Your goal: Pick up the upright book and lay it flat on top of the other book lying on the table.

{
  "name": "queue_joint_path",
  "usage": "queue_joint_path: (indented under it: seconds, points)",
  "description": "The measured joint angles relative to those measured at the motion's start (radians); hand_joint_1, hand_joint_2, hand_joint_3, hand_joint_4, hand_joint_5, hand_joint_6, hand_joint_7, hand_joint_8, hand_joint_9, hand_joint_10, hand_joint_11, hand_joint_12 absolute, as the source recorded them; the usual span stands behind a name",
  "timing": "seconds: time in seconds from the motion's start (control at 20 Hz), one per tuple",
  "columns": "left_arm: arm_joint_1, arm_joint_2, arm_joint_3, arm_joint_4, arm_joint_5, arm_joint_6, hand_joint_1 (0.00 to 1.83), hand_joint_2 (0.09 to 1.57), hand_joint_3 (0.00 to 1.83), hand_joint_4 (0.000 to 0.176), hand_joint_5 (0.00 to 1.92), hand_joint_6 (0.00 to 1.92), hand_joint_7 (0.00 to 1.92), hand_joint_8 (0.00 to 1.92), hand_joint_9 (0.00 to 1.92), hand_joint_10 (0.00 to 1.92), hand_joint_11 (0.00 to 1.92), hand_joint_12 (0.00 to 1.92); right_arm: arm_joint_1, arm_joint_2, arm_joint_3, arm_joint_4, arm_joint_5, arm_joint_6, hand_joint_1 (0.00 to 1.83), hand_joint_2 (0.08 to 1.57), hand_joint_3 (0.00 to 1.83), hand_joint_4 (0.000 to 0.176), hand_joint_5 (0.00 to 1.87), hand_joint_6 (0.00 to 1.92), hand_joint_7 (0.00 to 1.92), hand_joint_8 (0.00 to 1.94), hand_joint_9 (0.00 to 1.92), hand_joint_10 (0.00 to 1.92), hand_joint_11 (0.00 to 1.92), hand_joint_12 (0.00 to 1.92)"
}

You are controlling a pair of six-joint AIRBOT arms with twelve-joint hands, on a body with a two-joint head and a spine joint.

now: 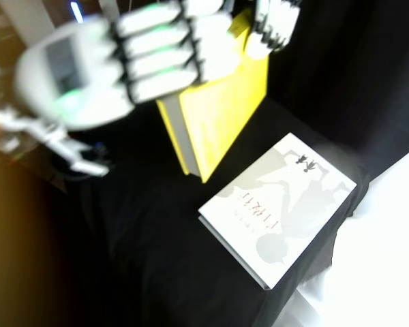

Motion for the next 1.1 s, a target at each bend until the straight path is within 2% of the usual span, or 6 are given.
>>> queue_joint_path:
  seconds: [0.1, 0.2, 0.6, 0.75, 0.85, 1.1]
  points:
    - [-0.001, -0.001, -0.002, 0.019, -0.048, 0.022, 1.15, 1.15, 0.0, 0.0, 0.91, 1.1, 1.18, 1.08, 1.28, 1.29, 1.18, 1.62, -0.001, -0.014, 0.011, -0.023, -0.037, 0.006, 0.77, 0.99, 0.0, 0.0, 0.03, 0.01, 0.11, 0.04, 0.07, 0.03, 0.04, 0.02]
    - [0.0, -0.001, -0.005, 0.03, -0.063, 0.028, 1.24, 1.13, 0.0, 0.0, 0.89, 0.95, 1.11, 1.06, 1.32, 1.04, 1.2, 1.37, -0.001, -0.022, 0.022, -0.012, -0.029, 0.016, 1.04, 0.99, 0.02, 0.0, 0.4, 0.07, 0.83, 0.09, 0.52, 0.83, 0.11, 1.64]
    - [0.003, -0.001, -0.014, 0.071, -0.106, 0.027, 1.25, 1.16, 0.0, 0.0, 0.78, 1.08, 1.03, 1.14, 1.33, 0.86, 1.21, 1.2, 0.005, -0.027, 0.032, -0.016, -0.023, 0.038, 1.26, 1.15, 0.0, 0.0, 0.81, 1.07, 1.04, 1.15, 1.12, 1.26, 1.02, 1.66]
    - [0.02, -0.001, -0.015, 0.062, -0.106, 0.017, 0.99, 1.21, 0.0, 0.0, 0.37, 0.78, 0.55, 0.93, 0.53, 1.02, 0.27, 1.69, 0.011, -0.029, 0.037, -0.028, -0.023, 0.036, 1.34, 1.17, 0.0, 0.0, 0.73, 1.11, 0.95, 1.11, 0.91, 1.43, 0.94, 1.66]
    - [0.045, 0.004, -0.022, 0.047, -0.121, -0.001, 0.65, 0.91, 0.0, 0.173, 0.0, 0.01, 0.0, 0.01, 0.0, 0.02, 0.0, 0.05, 0.011, -0.029, 0.037, -0.035, -0.036, 0.035, 1.37, 1.15, 0.0, 0.0, 0.74, 1.12, 0.97, 0.99, 0.92, 1.38, 0.86, 1.55]
    - [0.124, 0.052, -0.037, -0.082, -0.229, -0.003, 0.42, 0.91, 0.0, 0.176, 0.0, 0.0, 0.0, 0.0, 0.0, 0.0, 0.0, 0.0, 0.045, -0.011, 0.046, -0.05, -0.092, 0.016, 1.15, 1.16, 0.0, 0.0, 0.89, 1.13, 1.29, 1.91, 1.4, 1.9, 1.47, 1.91]
